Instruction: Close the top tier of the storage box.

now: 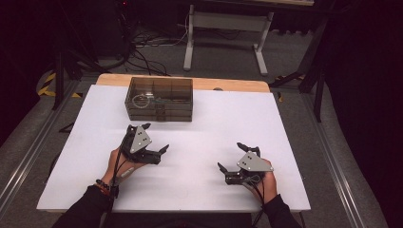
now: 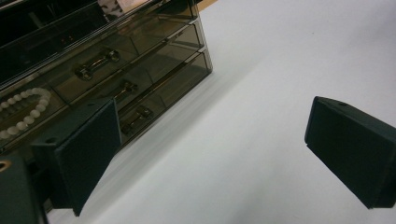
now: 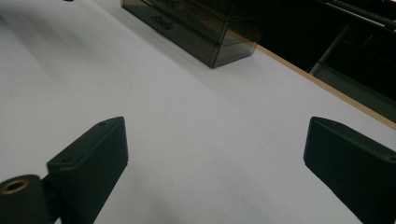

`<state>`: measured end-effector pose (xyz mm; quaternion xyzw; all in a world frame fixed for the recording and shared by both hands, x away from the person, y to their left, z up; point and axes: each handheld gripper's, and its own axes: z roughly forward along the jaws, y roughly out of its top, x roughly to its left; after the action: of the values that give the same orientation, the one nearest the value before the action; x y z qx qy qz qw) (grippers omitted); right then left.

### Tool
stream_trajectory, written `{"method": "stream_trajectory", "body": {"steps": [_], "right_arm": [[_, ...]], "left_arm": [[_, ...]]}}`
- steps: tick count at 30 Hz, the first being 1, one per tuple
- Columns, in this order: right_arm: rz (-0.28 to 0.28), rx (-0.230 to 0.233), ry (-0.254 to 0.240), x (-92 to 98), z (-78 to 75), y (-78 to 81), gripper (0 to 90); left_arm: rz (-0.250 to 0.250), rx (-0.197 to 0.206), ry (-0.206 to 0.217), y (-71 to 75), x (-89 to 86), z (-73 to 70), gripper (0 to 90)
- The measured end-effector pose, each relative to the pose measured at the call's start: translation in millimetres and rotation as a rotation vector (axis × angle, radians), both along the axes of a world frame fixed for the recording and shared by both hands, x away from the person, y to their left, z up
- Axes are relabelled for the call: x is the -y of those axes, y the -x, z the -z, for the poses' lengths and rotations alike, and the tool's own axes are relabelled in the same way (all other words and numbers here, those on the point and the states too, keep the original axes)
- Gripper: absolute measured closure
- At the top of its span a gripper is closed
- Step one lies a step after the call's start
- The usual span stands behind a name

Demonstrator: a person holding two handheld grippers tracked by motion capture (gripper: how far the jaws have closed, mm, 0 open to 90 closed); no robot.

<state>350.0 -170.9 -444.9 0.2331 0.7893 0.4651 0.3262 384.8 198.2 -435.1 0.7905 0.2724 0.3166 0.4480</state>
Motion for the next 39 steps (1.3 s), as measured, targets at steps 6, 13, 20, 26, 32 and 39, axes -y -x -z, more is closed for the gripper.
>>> {"method": "stream_trajectory", "body": {"steps": [6, 13, 20, 26, 32, 39], "right_arm": [[0.007, 0.003, -0.001, -0.6, 0.1, 0.1, 6.5], [0.006, 0.004, -0.002, -0.8, 0.1, 0.6, 6.4], [0.003, 0.003, -0.005, -0.8, -0.1, 1.2, 5.9], [0.0, 0.0, -0.002, -2.3, 0.3, 1.9, 5.8], [-0.002, 0.0, -0.003, -2.5, 0.3, 2.3, 5.8], [-0.007, -0.001, -0.007, -2.8, -0.4, 2.8, 5.8]], "left_arm": [[0.015, -0.007, -0.015, 4.2, 1.7, 2.3, 4.5], [0.017, 0.0, -0.02, 10.9, 1.0, 3.3, 4.4], [0.023, -0.006, -0.036, 17.3, -0.3, 5.7, 3.8], [0.025, -0.012, -0.043, 23.7, -2.5, 9.1, 3.6], [0.031, -0.013, -0.045, 29.9, -4.8, 11.4, 3.5], [0.037, -0.027, -0.042, 36.2, -10.1, 14.6, 2.5]]}}
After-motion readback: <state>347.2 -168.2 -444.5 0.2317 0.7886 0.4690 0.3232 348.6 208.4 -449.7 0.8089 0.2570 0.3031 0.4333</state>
